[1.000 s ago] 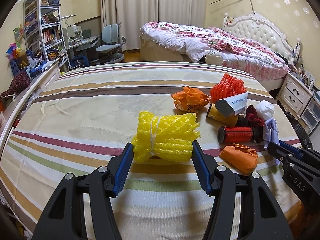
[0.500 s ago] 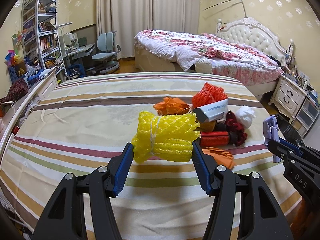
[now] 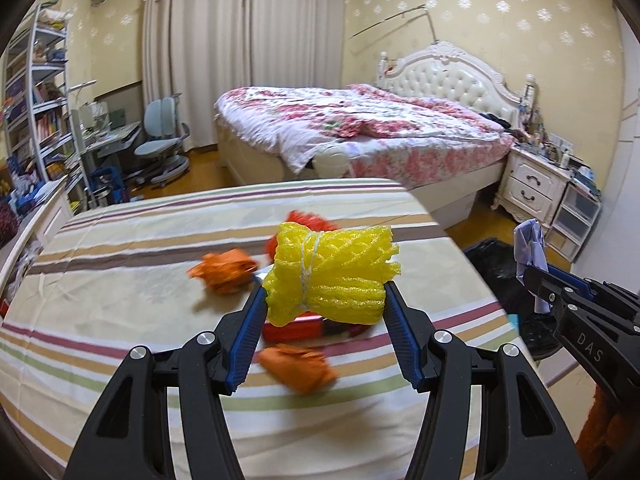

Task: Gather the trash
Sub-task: 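Carry the yellow mesh and purple cloth over the black bin with both tools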

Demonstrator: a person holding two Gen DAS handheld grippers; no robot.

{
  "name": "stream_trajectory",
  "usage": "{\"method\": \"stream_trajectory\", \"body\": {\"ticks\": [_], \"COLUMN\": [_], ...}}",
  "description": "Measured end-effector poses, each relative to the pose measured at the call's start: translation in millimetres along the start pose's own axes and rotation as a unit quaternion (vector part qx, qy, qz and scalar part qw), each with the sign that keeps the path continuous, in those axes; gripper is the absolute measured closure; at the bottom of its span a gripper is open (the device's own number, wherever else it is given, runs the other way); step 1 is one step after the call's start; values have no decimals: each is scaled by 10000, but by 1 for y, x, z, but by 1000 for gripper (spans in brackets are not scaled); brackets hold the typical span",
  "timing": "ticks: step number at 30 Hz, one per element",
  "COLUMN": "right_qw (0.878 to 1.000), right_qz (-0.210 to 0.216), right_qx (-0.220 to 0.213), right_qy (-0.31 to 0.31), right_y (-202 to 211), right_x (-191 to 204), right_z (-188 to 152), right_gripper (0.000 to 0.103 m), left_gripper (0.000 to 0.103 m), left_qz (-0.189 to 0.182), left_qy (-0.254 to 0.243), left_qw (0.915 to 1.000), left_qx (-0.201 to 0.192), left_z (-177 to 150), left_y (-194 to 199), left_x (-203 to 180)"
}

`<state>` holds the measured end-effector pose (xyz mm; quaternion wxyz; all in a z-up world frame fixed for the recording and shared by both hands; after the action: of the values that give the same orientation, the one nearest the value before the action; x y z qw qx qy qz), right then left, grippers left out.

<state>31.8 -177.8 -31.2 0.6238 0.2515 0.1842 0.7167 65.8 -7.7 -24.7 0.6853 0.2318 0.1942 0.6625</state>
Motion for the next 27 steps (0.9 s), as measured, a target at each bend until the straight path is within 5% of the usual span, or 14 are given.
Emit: {"method": "stream_trajectory", "body": {"ticks": [13, 27], "right_qw": [9961, 9909], "right_qz": [-744, -1045], "right_qx": [-205, -137], "right_qy": [-421, -834], "right_y": [-4, -26], "right_x": [-95, -155], "right_z": [8, 2], "right_gripper": [84, 84], "left_gripper": [45, 45], "left_qz": [-672, -736], "left_qy": [-490, -857], "left_qw": [9964, 9936], "left_qx": [-151, -37], "left_z": [23, 26], "left_y": [-30, -73], "left_x": [-104, -164]}}
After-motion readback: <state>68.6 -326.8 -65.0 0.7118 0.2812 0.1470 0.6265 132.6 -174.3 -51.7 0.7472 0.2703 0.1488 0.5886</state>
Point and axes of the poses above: each gripper's, at about its wrist camera, not at the fingertips, and y roughly against the way its jaws point, x to its left, z to its top, the point moved 4 cm from there along -y, roughly the way its jaws point, and after that the axes turned 6 degrees about z, right-handed, at the moved point
